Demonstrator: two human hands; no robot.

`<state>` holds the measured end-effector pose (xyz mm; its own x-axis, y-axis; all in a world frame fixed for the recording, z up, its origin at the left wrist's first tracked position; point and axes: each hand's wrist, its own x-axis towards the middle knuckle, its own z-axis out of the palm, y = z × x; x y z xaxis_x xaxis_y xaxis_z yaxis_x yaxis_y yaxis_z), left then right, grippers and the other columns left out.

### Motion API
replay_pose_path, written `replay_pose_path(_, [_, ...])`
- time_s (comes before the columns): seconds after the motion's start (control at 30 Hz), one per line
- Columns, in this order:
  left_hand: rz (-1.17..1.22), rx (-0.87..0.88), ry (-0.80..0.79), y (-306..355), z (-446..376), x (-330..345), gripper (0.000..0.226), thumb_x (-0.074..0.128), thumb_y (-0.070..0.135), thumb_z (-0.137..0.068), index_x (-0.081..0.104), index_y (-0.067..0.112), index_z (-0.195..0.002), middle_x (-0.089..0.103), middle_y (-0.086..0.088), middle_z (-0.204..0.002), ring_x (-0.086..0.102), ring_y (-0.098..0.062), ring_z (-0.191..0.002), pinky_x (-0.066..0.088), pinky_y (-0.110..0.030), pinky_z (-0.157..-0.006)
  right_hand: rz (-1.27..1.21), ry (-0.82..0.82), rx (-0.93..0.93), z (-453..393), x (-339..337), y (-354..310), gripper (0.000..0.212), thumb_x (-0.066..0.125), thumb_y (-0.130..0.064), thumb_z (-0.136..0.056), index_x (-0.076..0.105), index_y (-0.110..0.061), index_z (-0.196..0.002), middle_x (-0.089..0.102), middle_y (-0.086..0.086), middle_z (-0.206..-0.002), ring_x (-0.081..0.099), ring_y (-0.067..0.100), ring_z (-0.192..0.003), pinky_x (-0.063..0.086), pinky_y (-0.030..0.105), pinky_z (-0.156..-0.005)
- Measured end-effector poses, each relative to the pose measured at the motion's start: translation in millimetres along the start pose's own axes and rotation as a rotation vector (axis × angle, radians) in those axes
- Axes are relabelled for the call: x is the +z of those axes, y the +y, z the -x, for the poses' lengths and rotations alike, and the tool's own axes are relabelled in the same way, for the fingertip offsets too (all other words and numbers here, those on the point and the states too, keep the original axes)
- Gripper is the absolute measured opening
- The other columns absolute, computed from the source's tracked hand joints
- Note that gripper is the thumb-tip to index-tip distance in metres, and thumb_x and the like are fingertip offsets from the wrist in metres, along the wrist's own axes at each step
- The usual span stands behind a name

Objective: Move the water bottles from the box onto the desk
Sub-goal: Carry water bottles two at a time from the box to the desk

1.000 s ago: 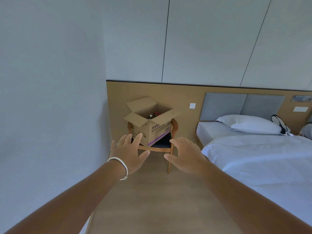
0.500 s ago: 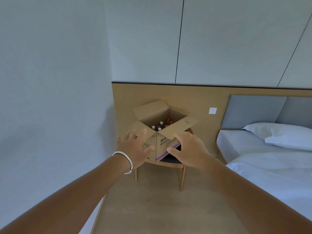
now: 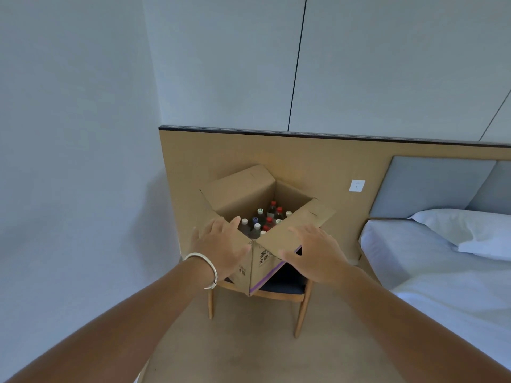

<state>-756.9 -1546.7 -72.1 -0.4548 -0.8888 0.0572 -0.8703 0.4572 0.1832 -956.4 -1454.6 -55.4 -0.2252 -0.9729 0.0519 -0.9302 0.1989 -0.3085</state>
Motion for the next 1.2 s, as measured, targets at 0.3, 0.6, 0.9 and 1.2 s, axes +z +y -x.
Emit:
replay_pose_path(0.3, [0.091,-0.022,-0.126,-65,-161,31,0.069,0.039,0.056,-0.096,0.011,0.033,-0.156,0.022,-0.005,-0.161,0.019,-0.025,-0.148,0.018,-0.048,-0.119,0.039,-0.108,0.087,-157,33,-13,0.064,0.053,-0.049,-0.093,0.034,-0.026,-0.150,0.036,-0.002,-0.154,0.032,0.019,-0.142,0.029,0.040,-0.115])
replay_pose_path(0.6, [0.093,-0.006,-0.222,-96,-246,74,0.066,0.039,0.053,-0.098,0.016,0.029,-0.156,0.025,-0.001,-0.161,0.022,-0.026,-0.148,0.019,-0.047,-0.120,0.075,-0.199,0.068,-255,79,4,0.063,0.053,-0.053,-0.092,0.037,-0.029,-0.148,0.040,-0.004,-0.151,0.037,0.018,-0.139,0.032,0.041,-0.114])
replay_pose_path(0.9, [-0.004,-0.013,-0.316,-98,-343,125,0.062,0.046,0.042,-0.099,0.025,0.024,-0.154,0.035,0.001,-0.157,0.031,-0.025,-0.144,0.024,-0.041,-0.117,0.160,-0.347,-0.023,-363,142,60,0.068,0.060,-0.049,-0.090,0.032,-0.032,-0.149,0.038,-0.002,-0.152,0.034,0.021,-0.141,0.029,0.050,-0.117])
replay_pose_path(1.2, [0.006,-0.014,-0.513,-77,-419,196,0.065,0.052,0.037,-0.099,0.023,0.018,-0.155,0.037,-0.003,-0.155,0.035,-0.024,-0.142,0.033,-0.037,-0.114,0.260,-0.579,-0.186,-446,220,115,0.071,0.063,-0.045,-0.090,0.029,-0.031,-0.151,0.036,0.002,-0.154,0.033,0.025,-0.142,0.029,0.047,-0.117])
